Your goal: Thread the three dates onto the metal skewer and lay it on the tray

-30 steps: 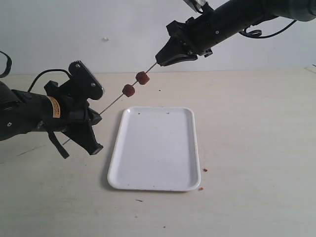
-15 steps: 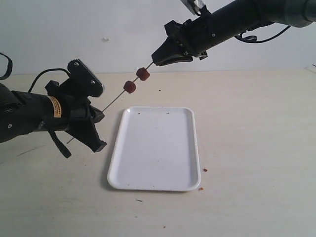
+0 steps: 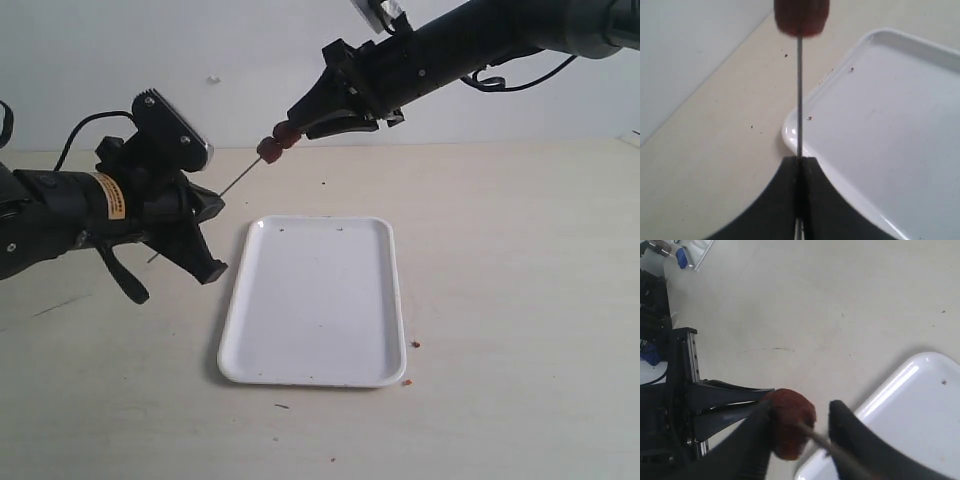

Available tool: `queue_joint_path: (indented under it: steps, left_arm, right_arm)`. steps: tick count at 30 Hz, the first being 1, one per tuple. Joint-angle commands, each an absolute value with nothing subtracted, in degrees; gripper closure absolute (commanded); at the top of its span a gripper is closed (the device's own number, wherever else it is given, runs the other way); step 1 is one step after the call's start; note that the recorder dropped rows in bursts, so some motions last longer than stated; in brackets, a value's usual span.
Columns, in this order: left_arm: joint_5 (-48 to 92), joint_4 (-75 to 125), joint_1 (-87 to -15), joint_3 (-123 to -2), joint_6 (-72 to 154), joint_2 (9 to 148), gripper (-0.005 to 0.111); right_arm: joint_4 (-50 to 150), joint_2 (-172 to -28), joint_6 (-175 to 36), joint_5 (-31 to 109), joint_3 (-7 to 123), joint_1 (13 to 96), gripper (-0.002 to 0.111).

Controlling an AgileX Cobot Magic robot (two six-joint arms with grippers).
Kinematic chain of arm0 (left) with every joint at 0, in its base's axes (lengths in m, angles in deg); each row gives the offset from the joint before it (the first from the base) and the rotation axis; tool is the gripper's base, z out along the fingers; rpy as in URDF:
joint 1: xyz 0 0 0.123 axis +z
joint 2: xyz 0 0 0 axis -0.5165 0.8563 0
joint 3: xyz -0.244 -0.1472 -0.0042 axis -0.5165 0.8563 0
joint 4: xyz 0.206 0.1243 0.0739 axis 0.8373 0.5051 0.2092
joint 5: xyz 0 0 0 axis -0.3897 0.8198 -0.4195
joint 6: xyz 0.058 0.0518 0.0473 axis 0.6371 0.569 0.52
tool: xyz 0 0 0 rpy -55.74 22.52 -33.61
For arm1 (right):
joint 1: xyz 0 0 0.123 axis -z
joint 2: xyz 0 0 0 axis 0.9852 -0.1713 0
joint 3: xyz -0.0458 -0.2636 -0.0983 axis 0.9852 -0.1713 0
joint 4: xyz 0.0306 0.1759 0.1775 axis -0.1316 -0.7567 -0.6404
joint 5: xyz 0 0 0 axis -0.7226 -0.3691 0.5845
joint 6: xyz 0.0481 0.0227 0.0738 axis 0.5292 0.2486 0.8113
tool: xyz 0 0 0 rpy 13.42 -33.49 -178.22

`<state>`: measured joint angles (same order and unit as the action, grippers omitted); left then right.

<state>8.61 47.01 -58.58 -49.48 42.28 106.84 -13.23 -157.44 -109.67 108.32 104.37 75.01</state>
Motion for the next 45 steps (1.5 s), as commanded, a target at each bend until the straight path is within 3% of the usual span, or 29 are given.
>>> queue_joint_path:
  steps: [1, 3, 45]
  left_arm:
    - [4.87, 47.53, -59.18, -50.25, 42.05, 105.99, 0.107]
    - [4.87, 47.53, -59.18, -50.25, 42.05, 105.99, 0.107]
    - [11.21, 47.80, -59.06, -52.33, 41.88, 109.26, 0.107]
  right_arm:
    - [-13.24, -157.88, -110.45, 108.95, 104.37, 74.61, 0.037]
    - [-13.12, -157.88, -110.45, 108.95, 104.37, 74.61, 0.033]
    - [-14.87, -157.88, -111.46, 108.95, 104.37, 77.92, 0.033]
